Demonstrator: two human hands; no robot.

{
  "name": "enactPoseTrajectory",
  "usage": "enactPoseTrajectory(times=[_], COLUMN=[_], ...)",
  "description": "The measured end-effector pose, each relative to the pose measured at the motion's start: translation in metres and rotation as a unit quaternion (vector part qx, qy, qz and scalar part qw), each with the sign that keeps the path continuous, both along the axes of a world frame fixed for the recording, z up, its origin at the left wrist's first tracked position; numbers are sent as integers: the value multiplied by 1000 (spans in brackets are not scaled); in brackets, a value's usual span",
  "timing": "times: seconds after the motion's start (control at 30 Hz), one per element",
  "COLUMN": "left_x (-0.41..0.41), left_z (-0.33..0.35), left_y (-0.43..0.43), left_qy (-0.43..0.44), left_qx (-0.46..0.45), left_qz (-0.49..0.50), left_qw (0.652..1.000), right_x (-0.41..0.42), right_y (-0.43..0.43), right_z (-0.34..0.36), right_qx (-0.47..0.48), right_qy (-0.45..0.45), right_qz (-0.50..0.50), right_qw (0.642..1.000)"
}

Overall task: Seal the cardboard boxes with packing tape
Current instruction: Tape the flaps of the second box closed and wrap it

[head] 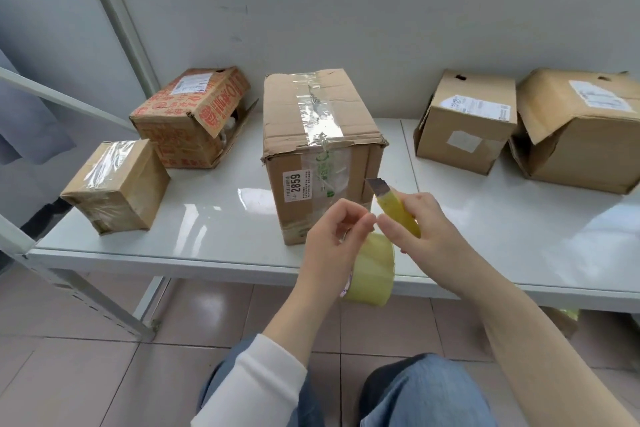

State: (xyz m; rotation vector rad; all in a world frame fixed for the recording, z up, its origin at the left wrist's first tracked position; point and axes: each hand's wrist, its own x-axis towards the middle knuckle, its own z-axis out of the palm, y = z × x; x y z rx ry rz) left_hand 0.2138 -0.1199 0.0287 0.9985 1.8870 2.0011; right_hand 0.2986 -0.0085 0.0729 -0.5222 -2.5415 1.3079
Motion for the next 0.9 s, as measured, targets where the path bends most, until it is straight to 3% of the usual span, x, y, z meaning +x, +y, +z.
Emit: enactPoseTrajectory(times=[0.13,0.37,0.43,0.5,0.57,0.7,0.8,0.9], left_x=[8,19,21,21,19,13,6,0], left_z=[3,-4,-11,-17,-22,-26,-33,-49], left_y=[25,61,69,80,91,118,143,165], left_qy=[-16,-17,-58,-94,-75,-93,-17,153], left_qx=[-23,-96,-118,-138,-143,-122,-172,-240], left_qz=[-25,-38,-32,-40,-55,-83,-79,-39], left_qw=[999,995,991,985,985,985,982,958], right_x=[11,22,21,19,17,9,2,-3], right_y=[19,55,67,79,93,128,150,166], right_z=[-3,-7,-9,-10,-15,-35,-54,-74], right_qx=[38,-37,-59,-96,-118,-90,-58,-26], right_qy=[35,107,116,110,98,43,-18,-92], right_qz=[-53,-168,-189,-198,-217,-285,-286,-273], right_qw=[997,979,973,969,964,953,956,957])
